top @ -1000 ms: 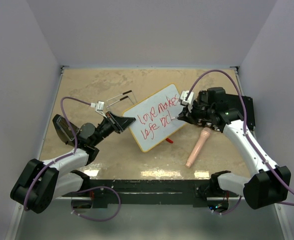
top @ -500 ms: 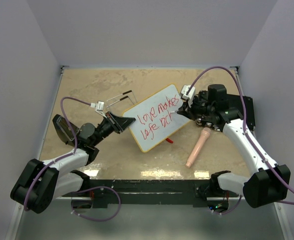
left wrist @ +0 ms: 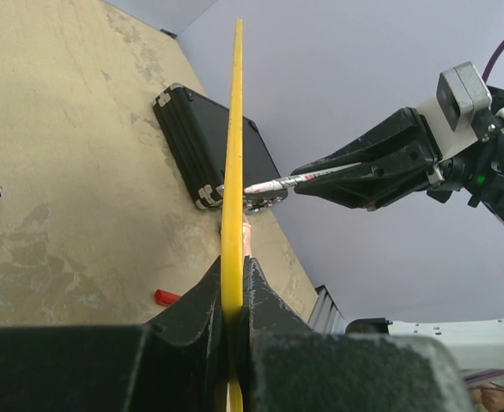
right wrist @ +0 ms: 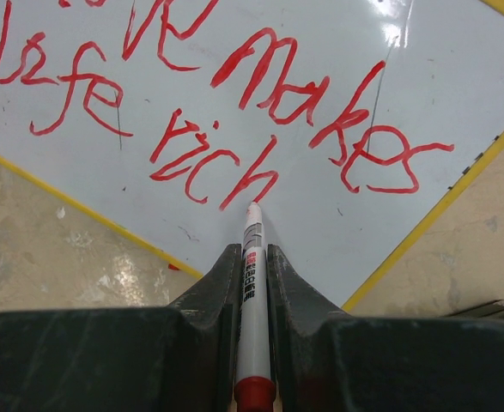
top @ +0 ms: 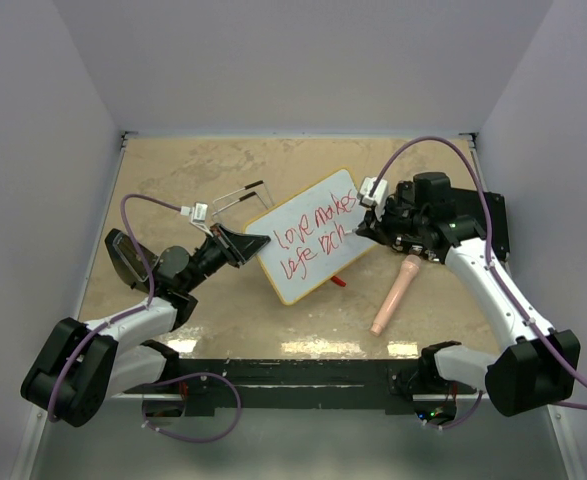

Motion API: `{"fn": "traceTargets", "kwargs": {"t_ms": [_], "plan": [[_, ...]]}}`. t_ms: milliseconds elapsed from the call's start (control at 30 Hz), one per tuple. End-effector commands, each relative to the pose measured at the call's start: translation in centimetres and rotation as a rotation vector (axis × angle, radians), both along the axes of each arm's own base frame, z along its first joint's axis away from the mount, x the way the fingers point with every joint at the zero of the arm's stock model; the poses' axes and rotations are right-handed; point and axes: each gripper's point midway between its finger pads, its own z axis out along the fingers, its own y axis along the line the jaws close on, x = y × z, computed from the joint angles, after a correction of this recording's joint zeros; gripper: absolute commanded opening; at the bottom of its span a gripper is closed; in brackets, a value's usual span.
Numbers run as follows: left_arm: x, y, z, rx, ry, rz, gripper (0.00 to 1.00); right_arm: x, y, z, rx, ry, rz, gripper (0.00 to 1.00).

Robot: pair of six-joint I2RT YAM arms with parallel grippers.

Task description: Write a sentence on the whiteboard

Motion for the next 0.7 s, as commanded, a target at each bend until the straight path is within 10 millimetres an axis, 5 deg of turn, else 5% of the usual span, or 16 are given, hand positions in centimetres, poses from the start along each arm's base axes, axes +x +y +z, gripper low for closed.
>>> {"fn": "traceTargets", "kwargs": {"t_ms": [0,233,333,467,633,667], "plan": [[-0.9,0.5,5.6,-0.106,-0.185,-0.007,0.00,-1.4,-0.4,-0.3,-0.040,-0.001,0.034,0.00],[-0.7,0.4,5.4,-0.101,-0.181,-0.006,0.00,-1.6,-0.2,0.6,-0.027,-0.014,0.043,0.00],[-0.5,0.5,5.2,-0.090,-0.177,0.000,0.00,-1.5,-0.1,3.0,-0.008,-0.054,0.052,0.00],[-0.3,0.8,4.8,-0.065,-0.181,0.014,0.00,-1.9,0.4,8.5,0.061,-0.156,0.073,0.00],[0.0,1.1,5.1,-0.022,-0.218,0.022,0.00,-2.8,0.8,10.9,0.165,-0.194,0.119,0.00],[0.1,1.1,4.7,0.009,-0.224,0.023,0.00,-2.8,0.3,10.0,0.187,-0.167,0.106,0.00]]}}
